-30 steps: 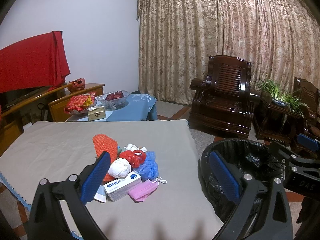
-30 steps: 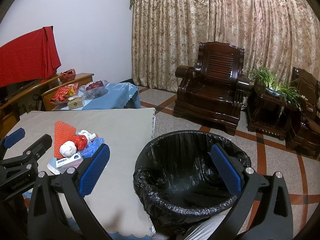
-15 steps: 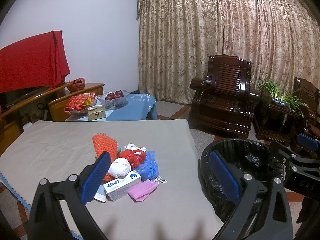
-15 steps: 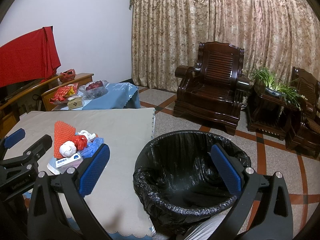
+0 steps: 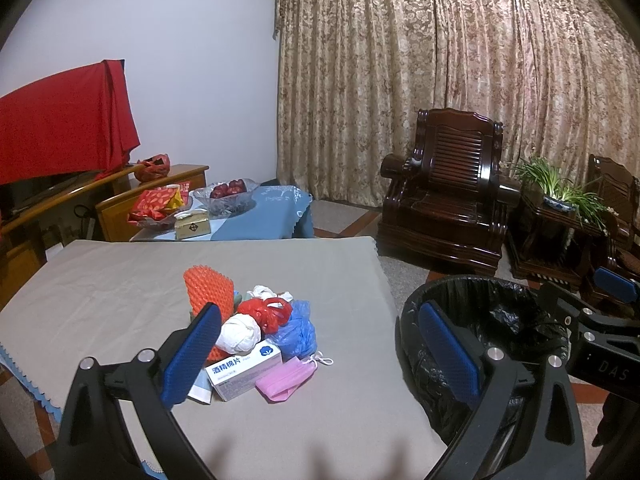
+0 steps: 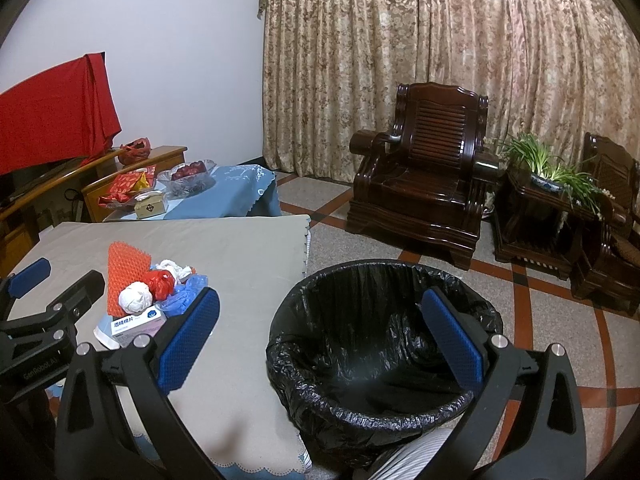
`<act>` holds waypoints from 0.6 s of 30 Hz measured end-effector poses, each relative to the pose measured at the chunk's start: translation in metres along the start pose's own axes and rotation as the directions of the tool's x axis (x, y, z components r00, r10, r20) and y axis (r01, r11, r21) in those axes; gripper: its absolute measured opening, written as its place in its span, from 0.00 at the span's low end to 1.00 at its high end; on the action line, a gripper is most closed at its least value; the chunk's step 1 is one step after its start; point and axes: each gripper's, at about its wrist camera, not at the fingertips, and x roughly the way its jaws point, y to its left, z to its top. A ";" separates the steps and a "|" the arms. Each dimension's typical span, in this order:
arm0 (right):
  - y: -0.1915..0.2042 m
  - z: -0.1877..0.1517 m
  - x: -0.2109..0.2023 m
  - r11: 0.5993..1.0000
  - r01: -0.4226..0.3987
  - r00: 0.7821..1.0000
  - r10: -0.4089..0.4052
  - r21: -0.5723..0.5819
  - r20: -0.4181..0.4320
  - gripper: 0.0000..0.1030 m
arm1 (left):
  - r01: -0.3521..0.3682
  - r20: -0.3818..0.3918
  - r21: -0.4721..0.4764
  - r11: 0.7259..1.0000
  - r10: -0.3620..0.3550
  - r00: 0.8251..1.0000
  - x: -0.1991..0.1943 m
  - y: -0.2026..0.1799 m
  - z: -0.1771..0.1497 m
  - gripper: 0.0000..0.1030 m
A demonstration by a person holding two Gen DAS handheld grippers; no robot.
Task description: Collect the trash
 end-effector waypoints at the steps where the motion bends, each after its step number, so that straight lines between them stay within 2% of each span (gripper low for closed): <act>1: 0.000 0.000 0.000 1.000 0.000 1.000 0.000 0.000 0.000 0.95 | 0.000 0.000 0.000 1.000 0.000 1.000 0.000 0.000 0.000 0.94; 18: 0.000 0.000 0.002 1.000 0.000 1.000 0.000 0.000 -0.002 0.95 | 0.001 -0.003 -0.001 1.000 -0.001 1.000 0.000 0.000 0.000 0.94</act>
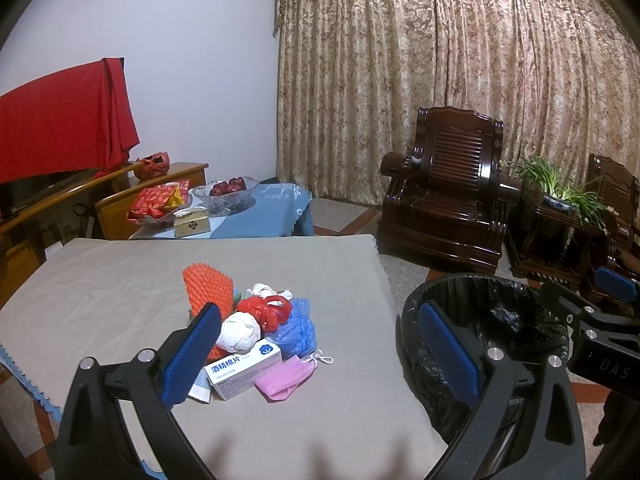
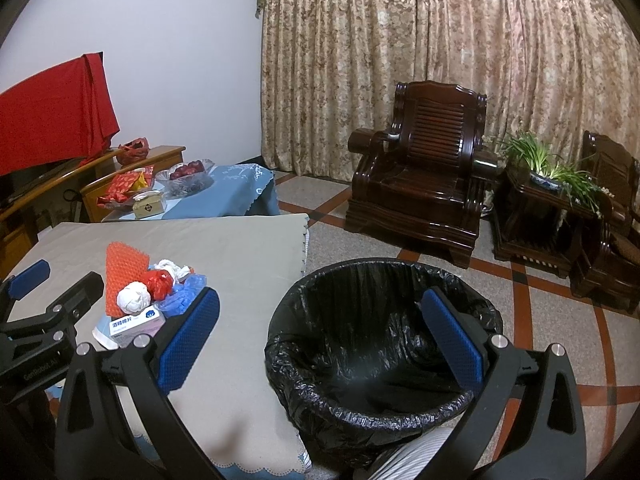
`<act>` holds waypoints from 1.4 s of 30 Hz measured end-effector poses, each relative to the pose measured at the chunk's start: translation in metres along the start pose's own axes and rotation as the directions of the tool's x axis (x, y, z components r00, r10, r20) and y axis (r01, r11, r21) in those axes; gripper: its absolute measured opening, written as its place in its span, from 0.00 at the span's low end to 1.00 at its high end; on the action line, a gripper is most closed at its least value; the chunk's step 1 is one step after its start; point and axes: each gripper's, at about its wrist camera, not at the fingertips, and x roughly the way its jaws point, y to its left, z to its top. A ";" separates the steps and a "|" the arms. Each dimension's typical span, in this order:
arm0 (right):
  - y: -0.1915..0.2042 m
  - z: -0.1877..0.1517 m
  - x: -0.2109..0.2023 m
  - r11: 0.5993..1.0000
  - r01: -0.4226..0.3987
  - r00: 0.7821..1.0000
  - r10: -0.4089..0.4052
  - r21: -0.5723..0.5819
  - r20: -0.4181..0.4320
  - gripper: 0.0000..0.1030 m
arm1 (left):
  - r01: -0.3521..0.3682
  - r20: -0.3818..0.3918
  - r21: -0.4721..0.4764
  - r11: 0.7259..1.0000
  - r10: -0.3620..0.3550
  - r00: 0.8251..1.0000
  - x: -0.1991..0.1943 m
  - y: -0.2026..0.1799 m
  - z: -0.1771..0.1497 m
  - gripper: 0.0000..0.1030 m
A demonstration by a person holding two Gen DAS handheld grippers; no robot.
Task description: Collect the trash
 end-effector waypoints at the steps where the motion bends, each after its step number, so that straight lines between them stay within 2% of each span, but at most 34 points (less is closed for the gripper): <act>1: 0.000 0.000 0.000 1.000 0.000 1.000 0.000 0.001 0.000 0.95 | 0.000 0.000 -0.001 1.000 0.000 1.000 0.000 0.000 0.000 0.94; 13: 0.005 -0.004 0.001 1.000 -0.020 1.000 0.020 -0.008 -0.001 0.95 | -0.005 -0.004 0.000 1.000 0.005 1.000 0.014 0.003 -0.020 0.94; 15: 0.010 -0.010 0.005 0.999 -0.033 0.999 0.033 -0.009 -0.006 0.95 | -0.018 -0.005 0.003 1.000 0.018 1.000 0.023 0.010 -0.031 0.94; 16: 0.010 -0.002 0.017 0.999 -0.038 0.999 0.037 -0.011 -0.008 0.95 | -0.023 -0.007 0.002 1.000 0.023 1.000 0.025 0.013 -0.033 0.94; 23: 0.041 -0.003 0.048 0.996 -0.084 0.996 0.083 -0.034 -0.038 0.95 | -0.081 -0.044 0.005 0.997 0.081 0.996 0.046 0.056 -0.042 0.94; 31: 0.090 -0.011 0.093 0.986 -0.142 0.988 0.136 -0.083 -0.080 0.95 | -0.145 -0.100 -0.035 0.989 0.141 0.985 0.071 0.111 -0.051 0.94; 36: 0.110 -0.017 0.115 0.982 -0.149 0.985 0.136 -0.119 -0.104 0.87 | -0.147 -0.152 -0.041 0.988 0.139 0.979 0.093 0.128 -0.057 0.87; 38: 0.114 -0.017 0.125 0.979 -0.161 0.981 0.146 -0.122 -0.125 0.76 | -0.142 -0.174 -0.042 0.989 0.132 0.976 0.105 0.132 -0.059 0.84; 42: 0.121 -0.018 0.143 0.980 -0.158 0.979 0.140 -0.119 -0.150 0.76 | -0.111 -0.217 -0.062 0.992 0.095 0.972 0.133 0.140 -0.062 0.74</act>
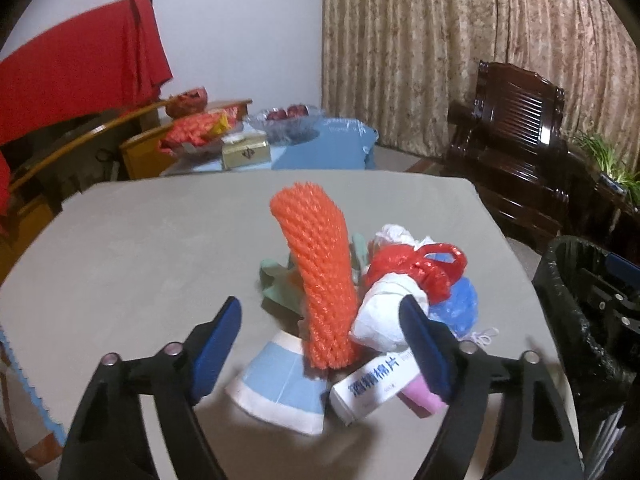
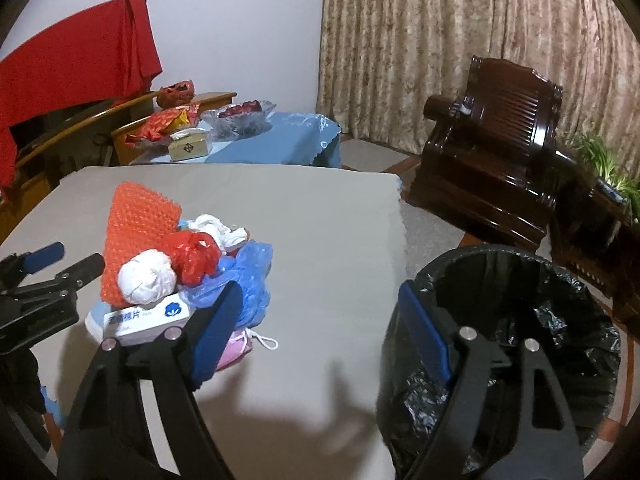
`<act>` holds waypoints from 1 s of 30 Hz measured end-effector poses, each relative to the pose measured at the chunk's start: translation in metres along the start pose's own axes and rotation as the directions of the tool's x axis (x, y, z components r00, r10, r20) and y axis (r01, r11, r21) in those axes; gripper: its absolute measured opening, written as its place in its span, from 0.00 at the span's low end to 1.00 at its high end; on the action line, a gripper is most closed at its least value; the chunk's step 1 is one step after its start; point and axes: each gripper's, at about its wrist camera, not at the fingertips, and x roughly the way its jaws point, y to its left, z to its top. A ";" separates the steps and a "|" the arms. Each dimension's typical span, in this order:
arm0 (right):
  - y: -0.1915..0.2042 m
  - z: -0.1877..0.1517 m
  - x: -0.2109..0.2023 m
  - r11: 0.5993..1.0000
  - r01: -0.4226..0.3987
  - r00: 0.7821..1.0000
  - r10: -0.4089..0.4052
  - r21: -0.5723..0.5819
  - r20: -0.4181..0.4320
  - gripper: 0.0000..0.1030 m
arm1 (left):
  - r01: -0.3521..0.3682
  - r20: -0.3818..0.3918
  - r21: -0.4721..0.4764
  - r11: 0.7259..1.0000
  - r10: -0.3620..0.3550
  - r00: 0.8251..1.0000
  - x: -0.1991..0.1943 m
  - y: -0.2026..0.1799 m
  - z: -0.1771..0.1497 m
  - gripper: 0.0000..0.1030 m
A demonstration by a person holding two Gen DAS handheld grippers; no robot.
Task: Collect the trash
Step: 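Grasp the orange foam net with the left tool while the right tool approaches the pile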
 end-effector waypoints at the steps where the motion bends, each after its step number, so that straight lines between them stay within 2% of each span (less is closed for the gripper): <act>1: -0.001 0.000 0.002 1.000 -0.001 1.000 0.001 -0.002 -0.003 0.76 | 0.000 -0.010 -0.003 1.000 0.000 1.000 0.006 0.001 0.001 0.73; 7: 0.003 0.002 0.016 1.000 0.000 1.000 0.000 -0.018 -0.021 0.76 | 0.030 -0.038 -0.032 0.999 -0.031 0.999 0.029 0.016 0.010 0.60; 11: 0.009 0.006 0.024 1.000 -0.009 1.000 0.008 -0.022 -0.027 0.76 | 0.044 -0.065 -0.011 0.999 -0.045 0.997 0.044 0.013 0.014 0.48; 15: 0.017 0.011 0.027 0.999 -0.021 1.000 0.020 -0.034 -0.024 0.75 | 0.086 -0.089 -0.022 0.996 -0.088 0.992 0.053 0.012 0.013 0.25; 18: 0.027 0.014 0.027 0.998 -0.044 0.999 0.043 -0.050 -0.017 0.71 | 0.108 -0.073 -0.030 0.994 -0.110 0.991 0.051 0.015 0.015 0.15; 30: 0.084 0.013 0.022 0.980 -0.180 0.984 0.180 -0.081 -0.014 0.69 | 0.120 -0.017 -0.034 0.992 -0.120 0.993 0.016 0.040 0.019 0.13</act>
